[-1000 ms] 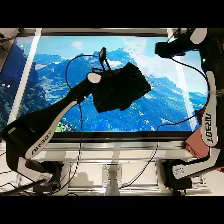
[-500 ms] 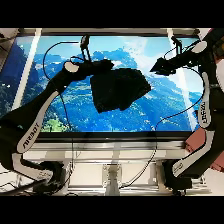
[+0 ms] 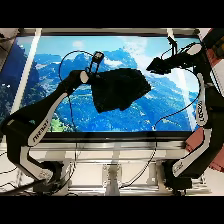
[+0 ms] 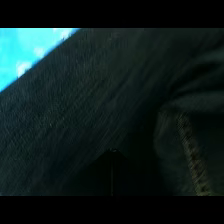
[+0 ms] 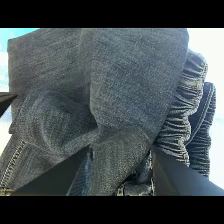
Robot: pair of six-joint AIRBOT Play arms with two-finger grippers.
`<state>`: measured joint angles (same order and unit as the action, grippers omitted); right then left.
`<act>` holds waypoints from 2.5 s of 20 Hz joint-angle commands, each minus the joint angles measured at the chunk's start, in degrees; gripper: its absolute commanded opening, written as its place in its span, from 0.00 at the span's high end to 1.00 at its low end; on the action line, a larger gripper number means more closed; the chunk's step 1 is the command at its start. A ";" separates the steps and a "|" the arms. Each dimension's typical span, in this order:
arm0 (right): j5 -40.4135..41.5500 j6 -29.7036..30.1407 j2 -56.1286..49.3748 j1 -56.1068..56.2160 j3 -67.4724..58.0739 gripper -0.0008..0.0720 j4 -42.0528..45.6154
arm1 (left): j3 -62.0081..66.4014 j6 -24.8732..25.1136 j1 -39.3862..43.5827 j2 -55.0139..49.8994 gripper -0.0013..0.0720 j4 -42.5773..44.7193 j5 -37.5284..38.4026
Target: Fold the clothes and pants, and hang the long-sleeved shirts on hangers.
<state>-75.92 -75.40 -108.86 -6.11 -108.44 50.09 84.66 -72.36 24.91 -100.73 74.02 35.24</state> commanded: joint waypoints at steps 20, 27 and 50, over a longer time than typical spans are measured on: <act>6.10 3.56 -1.84 2.95 0.00 0.17 10.67 | 1.97 -4.70 18.45 0.26 0.95 -3.56 26.82; 12.15 5.11 -4.37 10.56 -0.20 0.15 20.35 | 1.97 -4.96 15.06 6.71 0.95 -3.61 27.80; 2.84 -2.01 -10.45 8.15 -6.32 0.17 29.66 | 1.95 -4.90 13.20 7.17 0.95 -3.30 27.39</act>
<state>-72.84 -75.33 -118.52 3.55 -114.74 77.80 86.59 -77.30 38.13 -93.51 70.43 62.65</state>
